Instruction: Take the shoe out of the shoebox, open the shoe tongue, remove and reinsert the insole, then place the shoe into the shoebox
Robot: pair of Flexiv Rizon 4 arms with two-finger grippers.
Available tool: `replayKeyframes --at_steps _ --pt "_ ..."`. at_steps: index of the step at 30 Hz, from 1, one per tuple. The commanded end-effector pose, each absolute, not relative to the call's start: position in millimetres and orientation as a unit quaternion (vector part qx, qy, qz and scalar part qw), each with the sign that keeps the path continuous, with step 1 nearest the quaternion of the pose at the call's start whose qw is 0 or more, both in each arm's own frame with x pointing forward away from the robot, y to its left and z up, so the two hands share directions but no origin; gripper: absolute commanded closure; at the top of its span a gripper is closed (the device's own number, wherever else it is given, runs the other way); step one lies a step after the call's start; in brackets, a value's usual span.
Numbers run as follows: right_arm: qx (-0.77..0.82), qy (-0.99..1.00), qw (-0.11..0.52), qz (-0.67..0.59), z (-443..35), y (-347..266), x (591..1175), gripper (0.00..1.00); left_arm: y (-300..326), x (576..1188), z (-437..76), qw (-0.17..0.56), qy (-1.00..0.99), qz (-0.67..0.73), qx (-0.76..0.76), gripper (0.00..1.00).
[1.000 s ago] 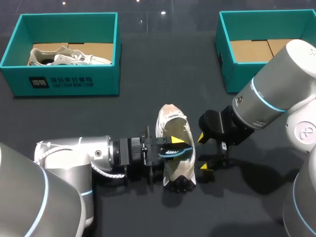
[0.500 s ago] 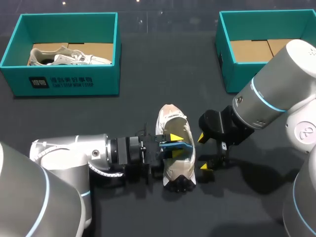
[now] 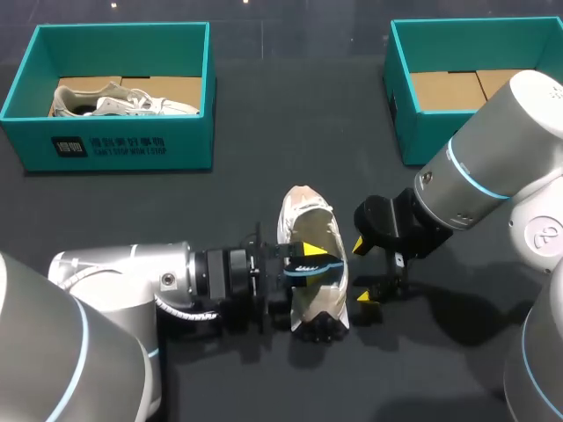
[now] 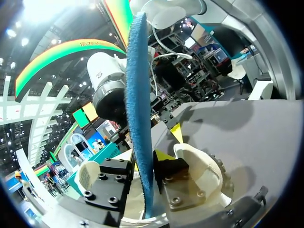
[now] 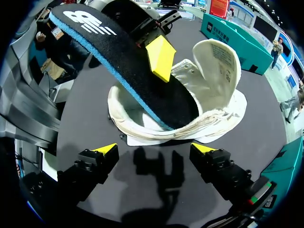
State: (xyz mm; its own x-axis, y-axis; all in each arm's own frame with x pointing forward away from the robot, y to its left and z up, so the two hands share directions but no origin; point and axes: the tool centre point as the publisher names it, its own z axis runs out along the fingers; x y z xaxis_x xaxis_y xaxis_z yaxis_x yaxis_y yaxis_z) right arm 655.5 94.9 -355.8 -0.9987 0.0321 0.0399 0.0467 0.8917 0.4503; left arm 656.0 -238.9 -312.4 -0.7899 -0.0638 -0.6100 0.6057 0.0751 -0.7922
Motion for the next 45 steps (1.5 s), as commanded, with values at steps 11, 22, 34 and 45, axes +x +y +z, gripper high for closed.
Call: replayKeyframes --at_steps 11,22,34,45 --pt "-0.021 -0.973 0.014 -0.231 -356.6 95.4 654.3 0.00 -240.5 657.5 -323.0 0.279 0.689 -0.632 0.219 1.00" --pt "-0.021 -0.973 0.014 -0.231 -356.6 95.4 654.3 0.00 -245.3 676.4 -342.3 0.272 0.711 -0.614 0.208 1.00" --pt "-0.021 -0.973 0.014 -0.231 -356.6 95.4 654.3 0.00 -242.5 677.4 -342.2 0.266 0.716 -0.613 0.201 0.87" --pt "-0.021 -0.973 0.014 -0.231 -356.6 95.4 654.3 0.00 -237.6 660.1 -322.4 0.276 0.699 -0.626 0.206 0.76"
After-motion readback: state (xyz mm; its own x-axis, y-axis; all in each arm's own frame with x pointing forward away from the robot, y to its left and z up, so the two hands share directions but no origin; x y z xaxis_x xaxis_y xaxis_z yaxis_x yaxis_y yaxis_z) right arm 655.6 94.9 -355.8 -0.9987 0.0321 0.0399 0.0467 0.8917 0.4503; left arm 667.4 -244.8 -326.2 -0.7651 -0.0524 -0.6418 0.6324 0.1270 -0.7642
